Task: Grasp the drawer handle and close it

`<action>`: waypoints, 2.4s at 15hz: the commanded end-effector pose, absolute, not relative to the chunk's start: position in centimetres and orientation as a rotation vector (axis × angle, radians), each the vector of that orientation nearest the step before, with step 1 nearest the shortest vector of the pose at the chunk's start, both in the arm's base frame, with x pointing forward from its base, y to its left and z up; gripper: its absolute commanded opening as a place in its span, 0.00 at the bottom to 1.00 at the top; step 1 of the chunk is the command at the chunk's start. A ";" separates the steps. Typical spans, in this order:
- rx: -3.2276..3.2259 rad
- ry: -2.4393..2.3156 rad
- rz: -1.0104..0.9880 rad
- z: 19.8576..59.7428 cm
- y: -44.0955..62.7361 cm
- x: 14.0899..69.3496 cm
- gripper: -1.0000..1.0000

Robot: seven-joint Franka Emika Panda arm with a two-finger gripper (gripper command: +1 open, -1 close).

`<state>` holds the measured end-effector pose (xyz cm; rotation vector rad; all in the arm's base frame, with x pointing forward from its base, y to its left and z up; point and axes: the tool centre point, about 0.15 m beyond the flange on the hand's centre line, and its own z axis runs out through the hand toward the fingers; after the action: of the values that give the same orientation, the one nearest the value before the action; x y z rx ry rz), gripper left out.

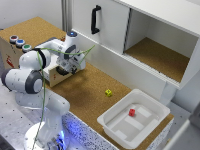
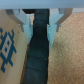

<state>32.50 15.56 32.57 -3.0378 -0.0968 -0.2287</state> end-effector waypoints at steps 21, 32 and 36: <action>-2.993 -0.352 -0.142 30.8 32.3 31.6 0.00; -2.939 -0.234 -0.364 42.5 30.9 30.4 1.00; -2.985 -0.181 -0.408 44.5 28.7 30.5 1.00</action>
<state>31.23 31.47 40.92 -2.9256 -0.2525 -0.3662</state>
